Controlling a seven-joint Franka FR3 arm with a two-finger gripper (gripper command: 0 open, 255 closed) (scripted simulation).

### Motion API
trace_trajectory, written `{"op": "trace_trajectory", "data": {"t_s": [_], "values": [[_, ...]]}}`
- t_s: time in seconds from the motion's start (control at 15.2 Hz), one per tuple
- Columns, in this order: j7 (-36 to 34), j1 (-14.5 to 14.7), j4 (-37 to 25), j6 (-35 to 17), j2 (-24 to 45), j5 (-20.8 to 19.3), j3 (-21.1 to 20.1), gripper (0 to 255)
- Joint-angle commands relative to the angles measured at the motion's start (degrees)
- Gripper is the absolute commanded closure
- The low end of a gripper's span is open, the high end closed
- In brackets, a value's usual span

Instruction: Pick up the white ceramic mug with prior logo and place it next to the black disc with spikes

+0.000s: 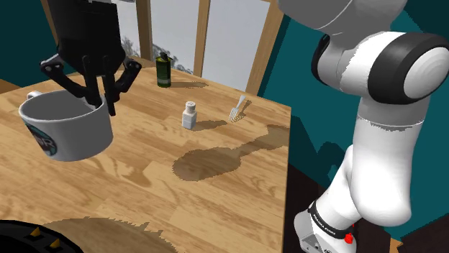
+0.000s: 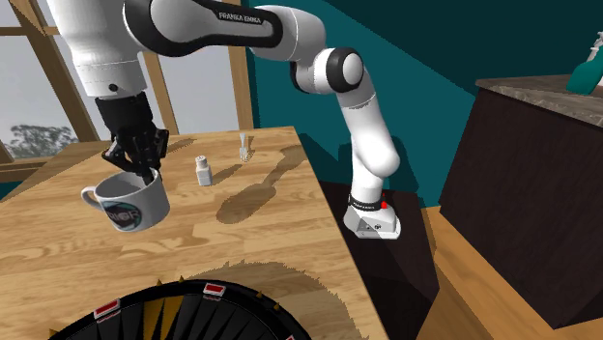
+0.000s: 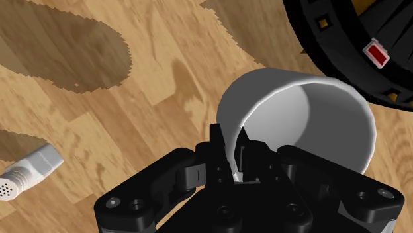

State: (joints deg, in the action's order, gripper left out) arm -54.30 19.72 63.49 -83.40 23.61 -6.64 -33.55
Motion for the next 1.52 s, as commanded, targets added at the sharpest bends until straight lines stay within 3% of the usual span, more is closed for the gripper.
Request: {"op": "trace_trajectory", "data": {"t_s": [0.0,1.45], "values": [[0.3,-0.8,2.9,-2.1,-0.9,0.5,0.0,255],[1.8,-4.1,24.8,-21.1,-3.8,2.0,0.4,255]]}}
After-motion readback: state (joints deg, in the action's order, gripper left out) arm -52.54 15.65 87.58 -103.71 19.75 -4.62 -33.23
